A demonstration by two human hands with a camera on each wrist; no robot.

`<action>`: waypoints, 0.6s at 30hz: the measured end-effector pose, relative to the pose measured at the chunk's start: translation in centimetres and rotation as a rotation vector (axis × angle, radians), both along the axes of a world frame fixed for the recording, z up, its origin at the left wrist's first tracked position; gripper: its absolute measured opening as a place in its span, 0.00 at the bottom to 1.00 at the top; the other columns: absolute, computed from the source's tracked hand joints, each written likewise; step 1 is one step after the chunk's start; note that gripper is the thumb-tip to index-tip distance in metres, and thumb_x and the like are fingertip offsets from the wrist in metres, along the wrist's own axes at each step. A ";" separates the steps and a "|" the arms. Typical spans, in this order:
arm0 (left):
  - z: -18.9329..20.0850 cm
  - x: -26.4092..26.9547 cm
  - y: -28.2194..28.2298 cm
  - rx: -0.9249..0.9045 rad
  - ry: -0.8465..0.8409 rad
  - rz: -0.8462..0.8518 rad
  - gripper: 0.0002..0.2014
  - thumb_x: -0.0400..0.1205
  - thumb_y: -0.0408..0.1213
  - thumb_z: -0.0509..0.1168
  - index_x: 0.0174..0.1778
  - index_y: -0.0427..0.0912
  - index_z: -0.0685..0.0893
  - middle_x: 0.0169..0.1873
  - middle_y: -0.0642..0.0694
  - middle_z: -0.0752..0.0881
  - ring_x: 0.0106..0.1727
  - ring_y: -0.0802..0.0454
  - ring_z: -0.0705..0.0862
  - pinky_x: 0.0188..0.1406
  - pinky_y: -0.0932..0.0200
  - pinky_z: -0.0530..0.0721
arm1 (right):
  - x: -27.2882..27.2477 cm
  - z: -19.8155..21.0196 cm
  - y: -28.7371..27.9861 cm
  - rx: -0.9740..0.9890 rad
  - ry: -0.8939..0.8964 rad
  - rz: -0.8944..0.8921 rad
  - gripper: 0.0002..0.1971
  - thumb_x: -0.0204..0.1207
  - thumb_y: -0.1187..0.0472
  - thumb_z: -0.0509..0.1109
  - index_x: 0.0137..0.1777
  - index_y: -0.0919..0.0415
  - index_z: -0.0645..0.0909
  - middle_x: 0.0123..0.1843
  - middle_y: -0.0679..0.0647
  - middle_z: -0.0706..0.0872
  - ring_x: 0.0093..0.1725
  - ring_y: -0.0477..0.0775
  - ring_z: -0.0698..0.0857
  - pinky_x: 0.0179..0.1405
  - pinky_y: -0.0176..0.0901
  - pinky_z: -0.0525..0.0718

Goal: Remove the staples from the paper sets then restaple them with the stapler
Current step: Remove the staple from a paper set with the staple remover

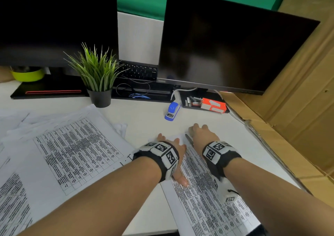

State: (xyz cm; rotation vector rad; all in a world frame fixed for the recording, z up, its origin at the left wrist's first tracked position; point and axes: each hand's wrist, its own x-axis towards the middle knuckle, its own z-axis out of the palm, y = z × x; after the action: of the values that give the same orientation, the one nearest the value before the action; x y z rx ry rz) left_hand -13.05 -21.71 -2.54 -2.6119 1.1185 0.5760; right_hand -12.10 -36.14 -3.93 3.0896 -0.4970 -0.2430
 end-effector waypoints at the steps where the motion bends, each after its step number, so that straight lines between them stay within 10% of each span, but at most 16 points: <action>1: 0.0 0.1 0.1 -0.001 0.003 0.002 0.60 0.66 0.73 0.69 0.86 0.46 0.48 0.85 0.39 0.51 0.83 0.34 0.58 0.80 0.29 0.42 | 0.1 0.1 -0.1 0.007 0.000 0.016 0.19 0.80 0.61 0.61 0.69 0.61 0.65 0.64 0.62 0.73 0.58 0.65 0.81 0.54 0.53 0.81; 18: 0.6 0.2 0.0 0.026 0.037 0.014 0.61 0.66 0.72 0.69 0.86 0.45 0.46 0.85 0.40 0.50 0.83 0.31 0.54 0.79 0.25 0.43 | -0.7 3.1 -4.2 0.061 -0.001 0.040 0.10 0.83 0.62 0.55 0.60 0.60 0.73 0.58 0.56 0.80 0.47 0.53 0.76 0.47 0.43 0.75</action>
State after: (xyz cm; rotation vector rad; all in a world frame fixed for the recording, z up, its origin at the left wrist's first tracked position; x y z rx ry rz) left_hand -12.81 -21.68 -1.99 -2.5991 1.0974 0.6404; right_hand -12.75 -40.37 -0.88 3.1554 -0.4350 -0.2619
